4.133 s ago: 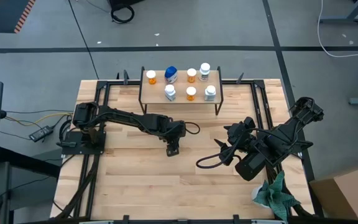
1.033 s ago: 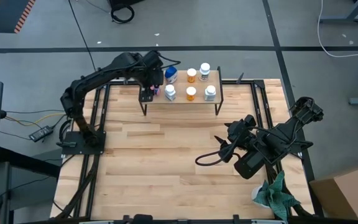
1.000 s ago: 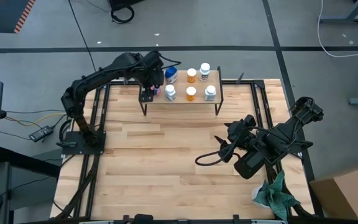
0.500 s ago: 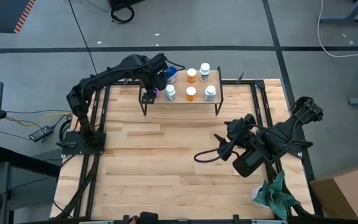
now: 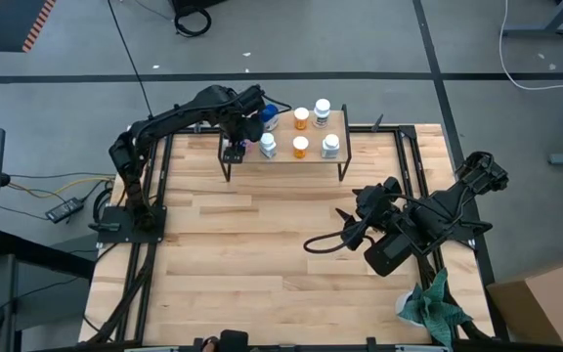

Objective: Pick and place medicine bottles onto shelf by color
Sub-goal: Put the pink medicine bottle on the shelf

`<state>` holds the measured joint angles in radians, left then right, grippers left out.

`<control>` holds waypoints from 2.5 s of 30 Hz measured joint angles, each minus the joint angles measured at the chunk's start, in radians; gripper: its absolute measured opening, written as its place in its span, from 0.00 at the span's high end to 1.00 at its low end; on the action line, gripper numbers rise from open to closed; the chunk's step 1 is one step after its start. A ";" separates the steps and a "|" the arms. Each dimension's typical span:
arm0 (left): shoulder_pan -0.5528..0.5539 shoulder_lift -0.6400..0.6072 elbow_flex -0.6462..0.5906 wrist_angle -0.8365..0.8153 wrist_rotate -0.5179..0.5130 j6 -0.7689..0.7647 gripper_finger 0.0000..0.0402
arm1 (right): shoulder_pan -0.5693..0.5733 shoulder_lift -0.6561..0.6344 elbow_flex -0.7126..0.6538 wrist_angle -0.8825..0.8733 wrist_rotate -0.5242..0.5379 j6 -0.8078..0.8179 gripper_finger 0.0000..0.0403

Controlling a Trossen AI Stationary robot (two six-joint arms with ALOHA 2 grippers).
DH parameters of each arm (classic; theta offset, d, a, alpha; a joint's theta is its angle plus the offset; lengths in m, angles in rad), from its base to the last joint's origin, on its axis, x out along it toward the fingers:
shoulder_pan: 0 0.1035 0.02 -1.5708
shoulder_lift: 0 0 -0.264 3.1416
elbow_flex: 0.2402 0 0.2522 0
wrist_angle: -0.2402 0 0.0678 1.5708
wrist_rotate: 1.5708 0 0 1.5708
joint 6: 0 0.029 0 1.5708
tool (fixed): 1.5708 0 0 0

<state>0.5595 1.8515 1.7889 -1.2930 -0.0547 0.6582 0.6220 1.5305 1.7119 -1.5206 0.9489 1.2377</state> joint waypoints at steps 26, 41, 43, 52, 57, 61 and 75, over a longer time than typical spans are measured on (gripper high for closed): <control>-0.016 -0.001 -0.074 -0.013 0.007 -0.070 0.48 | 0.000 0.000 0.000 0.000 0.001 -0.030 0.25; -0.024 -0.053 -0.072 -0.031 -0.013 -0.124 0.51 | 0.000 0.000 0.000 0.000 0.001 -0.031 0.25; -0.029 -0.075 -0.071 -0.027 -0.019 -0.129 0.52 | 0.000 0.000 0.000 0.000 0.001 -0.031 0.25; -0.082 -0.211 -0.071 -0.006 -0.022 -0.222 0.54 | -0.017 0.000 0.000 0.021 0.079 0.050 0.25; -0.150 -0.293 -0.071 0.097 -0.020 -0.300 0.50 | -0.059 0.000 0.000 0.183 0.132 0.052 0.25; -0.215 -0.355 -0.071 0.223 -0.020 -0.404 0.51 | -0.099 0.000 0.000 0.380 0.119 -0.161 0.25; -0.461 -0.372 -0.071 0.369 -0.016 -0.707 0.49 | -0.352 0.000 0.000 0.851 -0.361 -0.356 0.25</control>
<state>0.0984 1.4796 1.7180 -0.9243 -0.0709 -0.0484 0.2695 1.5306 1.7119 -0.6695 0.5882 0.8818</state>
